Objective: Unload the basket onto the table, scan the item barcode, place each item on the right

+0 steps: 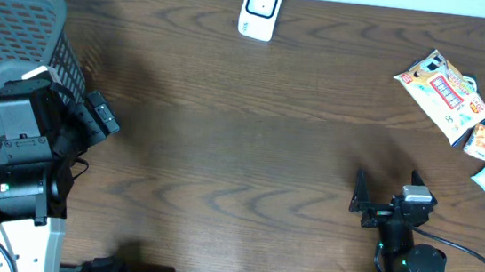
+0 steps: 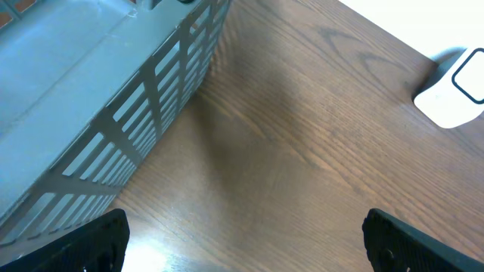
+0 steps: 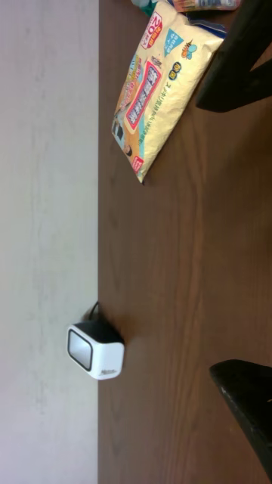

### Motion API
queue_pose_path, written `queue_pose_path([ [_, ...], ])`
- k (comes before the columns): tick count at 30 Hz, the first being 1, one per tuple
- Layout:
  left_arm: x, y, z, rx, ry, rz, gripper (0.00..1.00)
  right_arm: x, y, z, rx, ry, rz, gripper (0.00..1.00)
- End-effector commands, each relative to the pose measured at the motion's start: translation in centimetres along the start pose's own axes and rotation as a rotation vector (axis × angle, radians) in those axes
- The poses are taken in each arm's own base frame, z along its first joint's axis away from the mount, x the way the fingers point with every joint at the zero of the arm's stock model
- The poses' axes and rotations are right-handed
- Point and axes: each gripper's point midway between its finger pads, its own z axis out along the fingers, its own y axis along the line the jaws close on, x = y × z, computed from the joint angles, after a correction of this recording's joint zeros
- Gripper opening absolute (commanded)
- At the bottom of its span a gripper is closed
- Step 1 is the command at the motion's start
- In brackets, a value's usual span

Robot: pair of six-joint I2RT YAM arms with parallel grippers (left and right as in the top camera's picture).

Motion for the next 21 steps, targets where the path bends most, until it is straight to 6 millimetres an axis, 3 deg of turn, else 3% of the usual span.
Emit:
queue_pose_path([
  [1, 0.0, 0.4, -0.1, -0.019, 0.004, -0.013, 0.98, -0.1, -0.3, -0.1, 0.013, -0.005, 0.014, 0.99],
  [9, 0.7, 0.6, 0.1, -0.023, 0.031, -0.013, 0.98, -0.1, -0.3, -0.1, 0.013, -0.005, 0.014, 0.99],
  [15, 3.9, 1.5, 0.7, -0.039, 0.109, 0.016, 0.98, -0.1, -0.3, -0.1, 0.013, -0.004, 0.014, 0.99],
  [21, 7.1, 0.5, 1.7, 0.099, 0.101, 0.189, 0.98, -0.1, -0.3, -0.1, 0.013, -0.005, 0.014, 0.99],
])
